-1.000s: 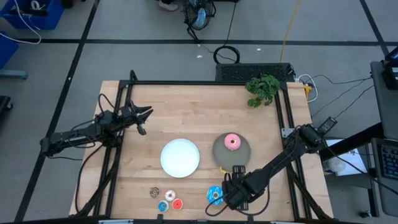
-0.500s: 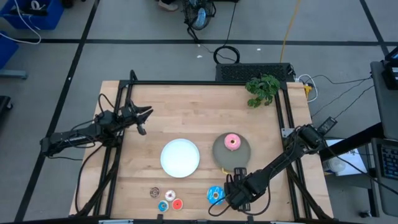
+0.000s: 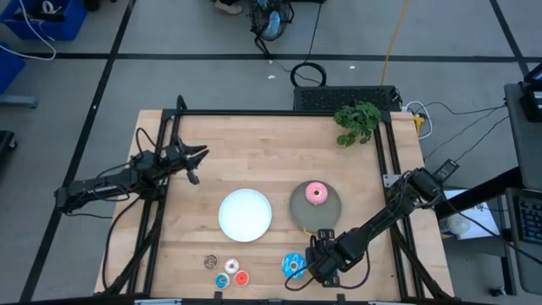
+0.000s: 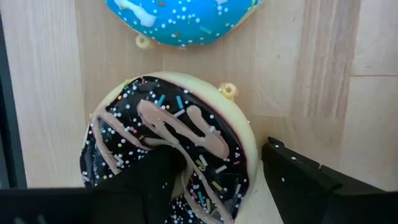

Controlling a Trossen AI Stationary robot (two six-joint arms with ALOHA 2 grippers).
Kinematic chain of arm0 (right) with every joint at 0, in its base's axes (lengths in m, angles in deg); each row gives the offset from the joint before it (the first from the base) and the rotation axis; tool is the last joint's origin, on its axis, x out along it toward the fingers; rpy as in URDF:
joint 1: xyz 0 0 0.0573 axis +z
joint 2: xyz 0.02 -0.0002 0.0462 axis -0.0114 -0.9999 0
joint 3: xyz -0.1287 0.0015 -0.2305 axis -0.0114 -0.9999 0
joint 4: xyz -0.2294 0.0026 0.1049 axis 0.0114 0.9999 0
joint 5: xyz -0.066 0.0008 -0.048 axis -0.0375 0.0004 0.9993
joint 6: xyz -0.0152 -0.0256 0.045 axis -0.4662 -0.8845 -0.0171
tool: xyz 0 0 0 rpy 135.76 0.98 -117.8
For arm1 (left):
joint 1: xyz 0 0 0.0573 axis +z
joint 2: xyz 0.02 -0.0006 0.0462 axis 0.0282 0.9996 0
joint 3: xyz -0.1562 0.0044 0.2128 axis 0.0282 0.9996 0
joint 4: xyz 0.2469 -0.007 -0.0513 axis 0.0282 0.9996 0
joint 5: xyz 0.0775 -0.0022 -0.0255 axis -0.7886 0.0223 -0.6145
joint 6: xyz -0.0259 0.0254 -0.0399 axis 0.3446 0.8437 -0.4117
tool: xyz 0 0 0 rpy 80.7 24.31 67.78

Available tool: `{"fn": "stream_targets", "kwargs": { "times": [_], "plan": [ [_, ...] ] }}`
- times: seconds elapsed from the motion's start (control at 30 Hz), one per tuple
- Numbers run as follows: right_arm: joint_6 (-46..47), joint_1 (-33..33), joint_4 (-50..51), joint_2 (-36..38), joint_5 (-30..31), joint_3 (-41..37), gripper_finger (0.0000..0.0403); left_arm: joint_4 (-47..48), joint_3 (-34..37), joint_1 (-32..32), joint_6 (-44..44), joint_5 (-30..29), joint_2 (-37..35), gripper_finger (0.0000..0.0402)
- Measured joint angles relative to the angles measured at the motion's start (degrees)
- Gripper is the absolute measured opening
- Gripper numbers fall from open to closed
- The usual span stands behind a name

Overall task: Pick & Place donuts
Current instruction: Put the large black donut on the gray plate

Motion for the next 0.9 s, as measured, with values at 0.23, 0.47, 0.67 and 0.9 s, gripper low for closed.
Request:
{"fn": "stream_targets", "kwargs": {
  "times": [0.23, 0.47, 0.67, 0.9],
  "plan": [
    [0.03, -0.01, 0.16, -0.08, 0.13, -0.04, 0.0179, -0.02, 0.00, -0.02, -0.37, -0.02, 0.00, 0.0076],
    [-1.17, -1.46, 0.72, 2.95, -1.90, -0.44, 0.0094, 0.02, 0.00, -0.01, -0.35, -0.04, 0.00, 0.0076],
    [-4.01, -3.63, 2.66, 12.04, -3.94, 1.16, 0.0012, 0.33, 0.00, -0.04, -0.83, -0.14, 0.00, 0.0076],
    [-7.57, -6.76, 6.24, 24.39, -2.93, 2.01, 0.0021, 0.32, 0.00, 0.00, -0.88, -0.15, 0.00, 0.0076]
  ]
}}
